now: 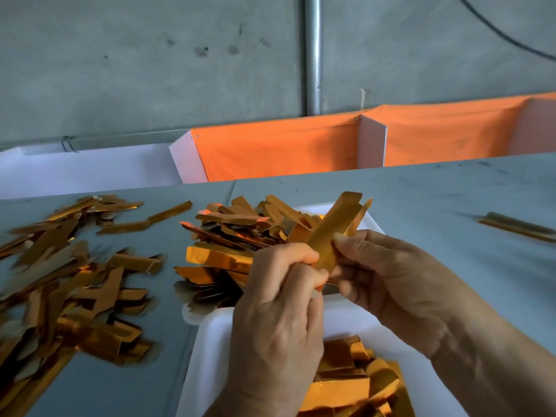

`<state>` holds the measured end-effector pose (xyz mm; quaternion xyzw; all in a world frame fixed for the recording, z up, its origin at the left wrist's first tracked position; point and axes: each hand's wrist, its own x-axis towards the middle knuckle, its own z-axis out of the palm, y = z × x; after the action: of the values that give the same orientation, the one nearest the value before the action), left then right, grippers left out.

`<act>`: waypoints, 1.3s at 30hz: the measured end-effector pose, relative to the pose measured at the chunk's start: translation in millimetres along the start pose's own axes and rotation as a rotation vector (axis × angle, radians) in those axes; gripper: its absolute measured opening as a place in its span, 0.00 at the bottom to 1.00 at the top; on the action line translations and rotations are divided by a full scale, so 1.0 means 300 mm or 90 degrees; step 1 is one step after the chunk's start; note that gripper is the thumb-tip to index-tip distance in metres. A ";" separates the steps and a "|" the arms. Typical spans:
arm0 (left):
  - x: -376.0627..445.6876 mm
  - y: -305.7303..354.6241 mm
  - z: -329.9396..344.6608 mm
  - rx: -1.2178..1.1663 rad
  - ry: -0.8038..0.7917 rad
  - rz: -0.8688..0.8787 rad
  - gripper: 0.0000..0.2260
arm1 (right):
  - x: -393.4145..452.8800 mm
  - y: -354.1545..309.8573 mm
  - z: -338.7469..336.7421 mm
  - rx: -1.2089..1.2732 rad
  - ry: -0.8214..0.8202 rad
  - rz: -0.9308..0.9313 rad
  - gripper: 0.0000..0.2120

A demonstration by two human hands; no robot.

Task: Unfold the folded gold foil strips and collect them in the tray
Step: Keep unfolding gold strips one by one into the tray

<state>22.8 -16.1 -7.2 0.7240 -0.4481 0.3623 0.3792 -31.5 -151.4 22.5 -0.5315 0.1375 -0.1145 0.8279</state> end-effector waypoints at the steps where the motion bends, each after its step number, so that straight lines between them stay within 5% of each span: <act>1: -0.001 0.001 0.001 -0.015 -0.026 -0.009 0.06 | 0.004 0.003 -0.006 0.000 0.003 -0.003 0.06; 8: 0.008 0.001 -0.029 -0.419 -0.189 -0.290 0.11 | 0.018 0.017 -0.033 -0.099 -0.028 -0.048 0.05; 12: 0.002 -0.020 -0.022 -0.462 -0.216 -0.411 0.09 | 0.021 0.032 -0.025 -0.154 -0.043 -0.064 0.06; 21: 0.000 -0.014 -0.026 -0.426 -0.306 -0.366 0.08 | 0.025 0.047 -0.005 -0.285 0.065 -0.134 0.17; 27: 0.000 -0.020 -0.039 -0.450 -0.358 -0.380 0.16 | 0.025 0.029 0.006 -0.206 0.067 -0.134 0.10; 30: -0.002 -0.011 -0.041 -0.457 -0.410 -0.371 0.21 | 0.036 0.021 -0.018 -0.207 0.104 -0.104 0.15; 39: 0.002 -0.039 -0.030 -0.586 -0.417 -0.429 0.14 | 0.041 0.012 -0.022 -0.271 0.095 -0.170 0.15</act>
<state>32.1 -4.8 -5.2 0.6616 -0.3981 -0.2439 0.5868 -22.3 -159.6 15.2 -0.6970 0.1482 -0.2303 0.6627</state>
